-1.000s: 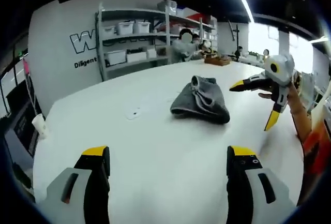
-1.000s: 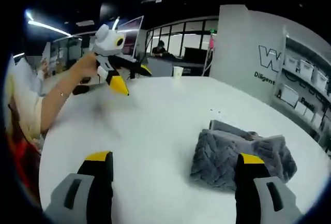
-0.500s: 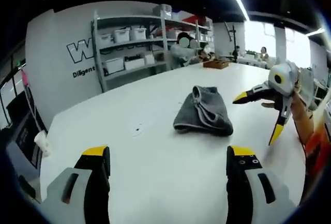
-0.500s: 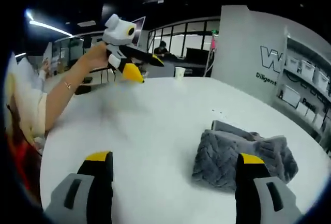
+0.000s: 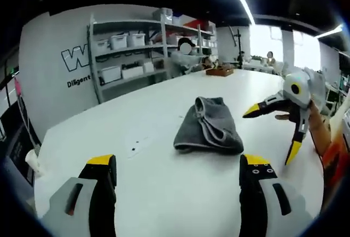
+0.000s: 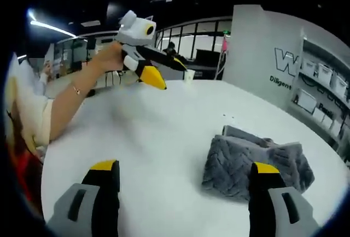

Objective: Open the folded towel by lifting each exposed corner and separating the folded layers until the towel lies flat within the target outline without major curled edges

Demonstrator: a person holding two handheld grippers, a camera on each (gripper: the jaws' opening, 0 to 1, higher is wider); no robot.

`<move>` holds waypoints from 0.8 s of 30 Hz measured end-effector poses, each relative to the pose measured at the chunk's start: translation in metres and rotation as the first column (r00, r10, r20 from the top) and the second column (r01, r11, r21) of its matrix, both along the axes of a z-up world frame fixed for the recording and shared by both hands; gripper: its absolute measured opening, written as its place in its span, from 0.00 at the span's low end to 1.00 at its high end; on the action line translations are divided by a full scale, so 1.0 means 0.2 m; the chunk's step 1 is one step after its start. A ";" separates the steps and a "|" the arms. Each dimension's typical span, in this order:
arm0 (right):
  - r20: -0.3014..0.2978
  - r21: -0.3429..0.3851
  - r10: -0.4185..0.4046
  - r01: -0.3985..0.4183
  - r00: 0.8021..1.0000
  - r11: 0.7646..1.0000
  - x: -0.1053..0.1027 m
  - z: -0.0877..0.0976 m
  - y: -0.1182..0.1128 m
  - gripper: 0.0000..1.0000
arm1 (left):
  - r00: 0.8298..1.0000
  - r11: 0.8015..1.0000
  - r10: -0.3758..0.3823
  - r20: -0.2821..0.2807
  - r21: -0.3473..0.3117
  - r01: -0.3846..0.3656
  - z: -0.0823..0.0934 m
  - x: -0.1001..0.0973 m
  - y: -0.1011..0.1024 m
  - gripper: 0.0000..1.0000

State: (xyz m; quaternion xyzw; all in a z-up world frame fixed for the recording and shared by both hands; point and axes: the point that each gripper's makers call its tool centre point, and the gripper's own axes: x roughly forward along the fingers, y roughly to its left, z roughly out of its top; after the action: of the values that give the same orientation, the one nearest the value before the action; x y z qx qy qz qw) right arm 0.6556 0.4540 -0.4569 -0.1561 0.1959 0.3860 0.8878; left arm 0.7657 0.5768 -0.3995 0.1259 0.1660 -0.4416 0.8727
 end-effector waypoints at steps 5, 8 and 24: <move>-0.006 -0.008 0.004 -0.004 1.000 1.000 0.00 -0.01 0.01 0.99 | 0.999 0.999 -0.032 -0.014 0.000 0.032 -0.03 0.00 -0.05 0.91; -0.009 -0.014 0.005 -0.005 1.000 1.000 0.00 -0.02 0.01 0.99 | 0.999 1.000 -0.030 -0.025 0.003 0.030 -0.06 0.03 -0.06 0.91; -0.007 -0.032 0.018 -0.018 1.000 0.999 -0.03 -0.03 0.02 0.99 | 0.995 0.995 -0.096 -0.003 0.032 0.096 -0.21 0.07 -0.29 0.89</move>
State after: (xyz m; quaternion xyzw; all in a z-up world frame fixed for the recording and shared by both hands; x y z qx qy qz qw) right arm 0.6505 0.4583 -0.4623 -0.1708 0.2039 0.3913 0.8810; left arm 0.7798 0.5196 -0.4418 0.1475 0.1672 -0.4806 0.8481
